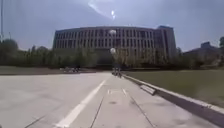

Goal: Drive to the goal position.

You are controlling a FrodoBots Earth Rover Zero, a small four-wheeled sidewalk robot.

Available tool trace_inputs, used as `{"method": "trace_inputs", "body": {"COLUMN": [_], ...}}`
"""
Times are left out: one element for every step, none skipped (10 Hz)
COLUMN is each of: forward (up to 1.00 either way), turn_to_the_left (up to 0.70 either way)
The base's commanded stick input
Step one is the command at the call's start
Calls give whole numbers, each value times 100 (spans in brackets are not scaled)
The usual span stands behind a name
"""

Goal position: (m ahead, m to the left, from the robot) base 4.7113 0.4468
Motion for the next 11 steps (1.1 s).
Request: {"method": "trace_inputs", "body": {"forward": [70, 70, 70, 70, 70, 70, 70, 70, 70, 70, 70], "turn_to_the_left": [0, 0, 0, 0, 0, 0, 0, 0, 0, 0, 0]}}
